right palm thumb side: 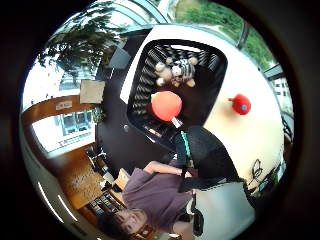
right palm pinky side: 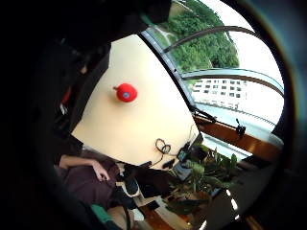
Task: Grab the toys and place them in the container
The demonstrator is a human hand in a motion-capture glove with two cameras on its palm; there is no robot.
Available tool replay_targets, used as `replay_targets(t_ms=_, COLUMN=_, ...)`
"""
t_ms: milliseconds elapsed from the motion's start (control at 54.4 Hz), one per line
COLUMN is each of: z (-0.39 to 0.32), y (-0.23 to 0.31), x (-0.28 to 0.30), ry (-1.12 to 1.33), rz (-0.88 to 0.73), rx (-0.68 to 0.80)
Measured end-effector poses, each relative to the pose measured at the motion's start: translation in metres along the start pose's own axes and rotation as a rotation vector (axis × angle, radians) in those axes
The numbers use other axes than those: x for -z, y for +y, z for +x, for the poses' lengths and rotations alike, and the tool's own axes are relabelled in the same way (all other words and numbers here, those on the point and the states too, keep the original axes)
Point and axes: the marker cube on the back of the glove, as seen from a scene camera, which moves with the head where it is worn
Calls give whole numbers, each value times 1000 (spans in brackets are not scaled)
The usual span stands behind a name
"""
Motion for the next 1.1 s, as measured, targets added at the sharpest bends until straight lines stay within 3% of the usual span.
replay_targets(t_ms=129, z=62, y=13, x=-9, ry=4, rz=-11, rx=-185)
replay_targets(t_ms=220, z=101, y=20, x=-26, ry=-28, rz=-17, rx=-136)
replay_targets(t_ms=275, z=122, y=17, x=-45, ry=18, rz=-22, rx=-188)
replay_targets(t_ms=459, z=157, y=-12, x=-143, ry=123, rz=-150, rx=-323)
replay_targets(t_ms=533, z=148, y=-30, x=-193, ry=28, rz=-200, rx=-294)
replay_targets(t_ms=624, z=162, y=-37, x=-240, ry=120, rz=-259, rx=-341)
replay_targets(t_ms=716, z=144, y=-47, x=-268, ry=-137, rz=-171, rx=-216)
replay_targets(t_ms=808, z=152, y=-50, x=-276, ry=-147, rz=21, rx=-224)
replay_targets(t_ms=937, z=156, y=-54, x=-277, ry=-151, rz=160, rx=-238)
replay_targets(t_ms=1102, z=158, y=-54, x=-257, ry=-168, rz=188, rx=-271)
